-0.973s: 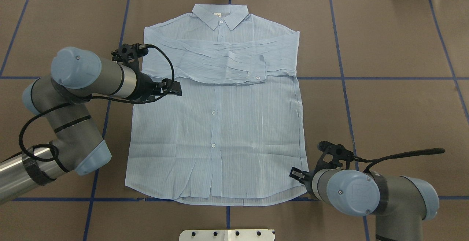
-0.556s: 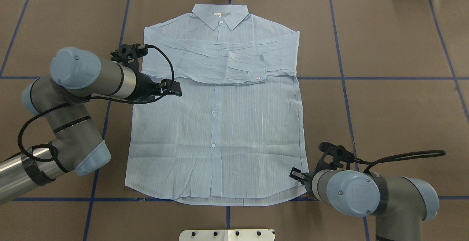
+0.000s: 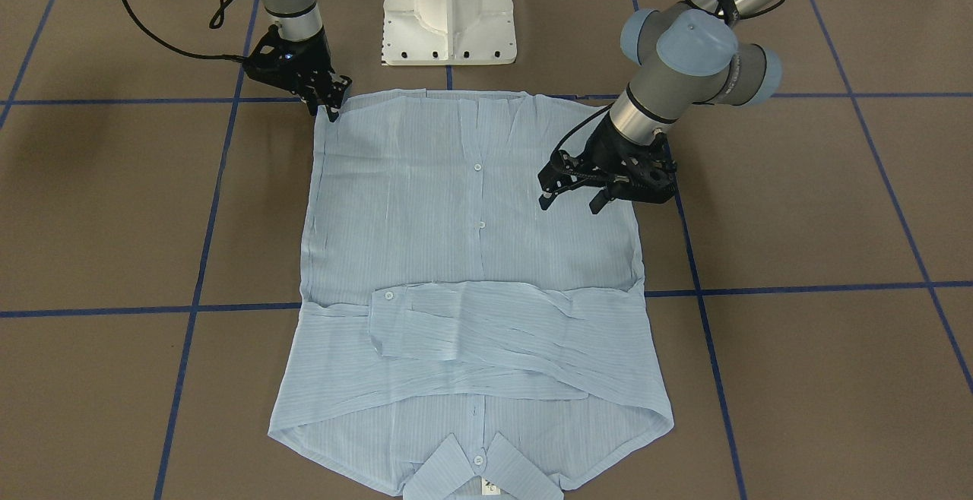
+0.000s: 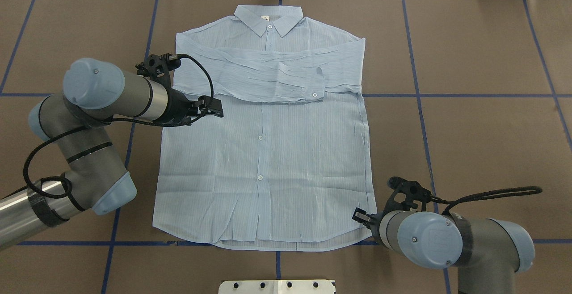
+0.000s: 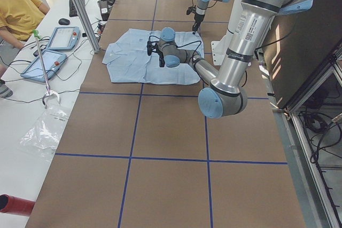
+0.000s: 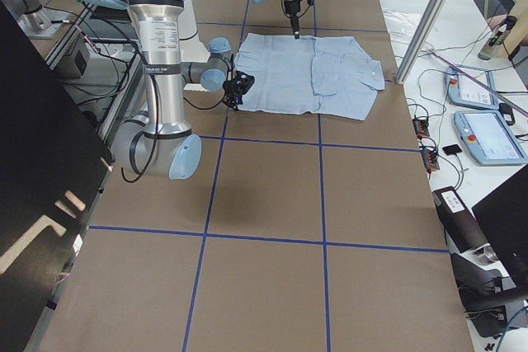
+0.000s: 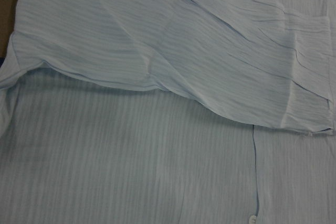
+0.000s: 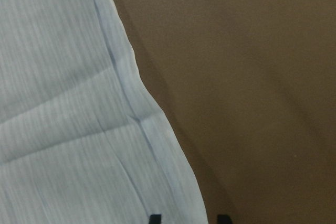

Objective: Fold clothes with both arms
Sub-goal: 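Lower both grippers onto the hem corners and pinch the fabric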

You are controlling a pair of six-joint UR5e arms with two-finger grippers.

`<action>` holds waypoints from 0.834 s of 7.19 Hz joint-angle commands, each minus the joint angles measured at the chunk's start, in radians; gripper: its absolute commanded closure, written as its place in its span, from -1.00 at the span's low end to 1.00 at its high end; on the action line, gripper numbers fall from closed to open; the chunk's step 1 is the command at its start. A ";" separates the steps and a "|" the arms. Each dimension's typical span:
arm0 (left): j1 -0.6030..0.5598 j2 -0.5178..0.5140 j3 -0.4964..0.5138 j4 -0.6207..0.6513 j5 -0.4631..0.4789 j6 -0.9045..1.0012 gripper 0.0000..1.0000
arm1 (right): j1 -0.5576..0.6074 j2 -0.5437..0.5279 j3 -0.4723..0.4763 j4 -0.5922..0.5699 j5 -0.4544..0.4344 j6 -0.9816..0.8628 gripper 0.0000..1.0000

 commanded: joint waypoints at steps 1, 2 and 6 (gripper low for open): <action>0.000 0.000 0.000 0.000 0.000 -0.002 -0.99 | -0.003 -0.002 0.004 0.000 0.001 0.002 0.50; 0.000 -0.002 0.003 0.000 0.000 -0.002 -0.99 | -0.003 -0.002 0.005 -0.002 0.001 0.003 0.93; -0.004 0.047 -0.040 0.000 0.012 -0.058 -0.99 | 0.000 -0.037 0.073 -0.002 0.012 0.002 1.00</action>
